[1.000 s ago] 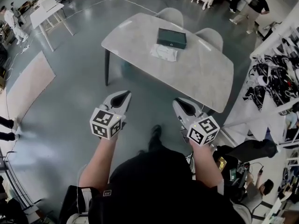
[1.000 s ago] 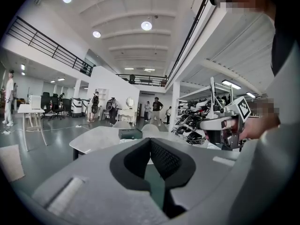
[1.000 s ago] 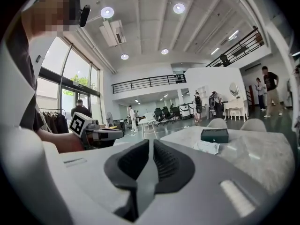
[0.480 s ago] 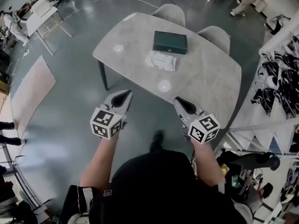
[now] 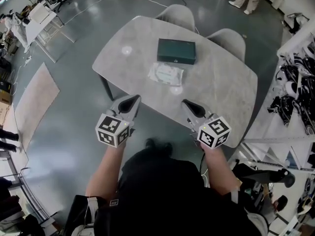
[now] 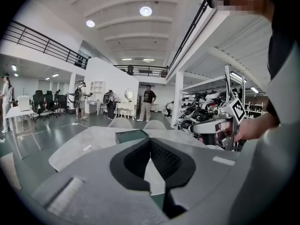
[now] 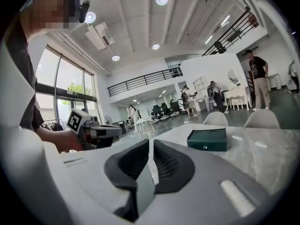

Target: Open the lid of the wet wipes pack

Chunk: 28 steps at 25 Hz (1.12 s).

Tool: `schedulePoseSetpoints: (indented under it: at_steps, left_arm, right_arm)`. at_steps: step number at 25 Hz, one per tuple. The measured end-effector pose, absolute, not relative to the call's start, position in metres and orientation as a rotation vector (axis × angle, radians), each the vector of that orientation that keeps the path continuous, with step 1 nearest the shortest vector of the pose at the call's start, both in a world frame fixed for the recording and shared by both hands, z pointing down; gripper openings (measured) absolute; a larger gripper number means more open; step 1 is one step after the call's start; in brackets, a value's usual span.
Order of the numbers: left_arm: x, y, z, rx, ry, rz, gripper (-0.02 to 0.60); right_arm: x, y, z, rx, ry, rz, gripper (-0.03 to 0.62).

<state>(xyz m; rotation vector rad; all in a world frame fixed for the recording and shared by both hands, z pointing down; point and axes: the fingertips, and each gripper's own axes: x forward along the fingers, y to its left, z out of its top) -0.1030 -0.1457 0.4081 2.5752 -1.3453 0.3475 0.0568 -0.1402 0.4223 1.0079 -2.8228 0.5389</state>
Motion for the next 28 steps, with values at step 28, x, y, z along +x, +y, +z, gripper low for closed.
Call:
schedulePoseSetpoints:
  at_steps: [28]
  left_arm:
    - [-0.129, -0.278, 0.472, 2.684, -1.07, 0.462, 0.012]
  right_arm:
    - [-0.002, -0.249, 0.468, 1.113, -2.592, 0.528, 0.037]
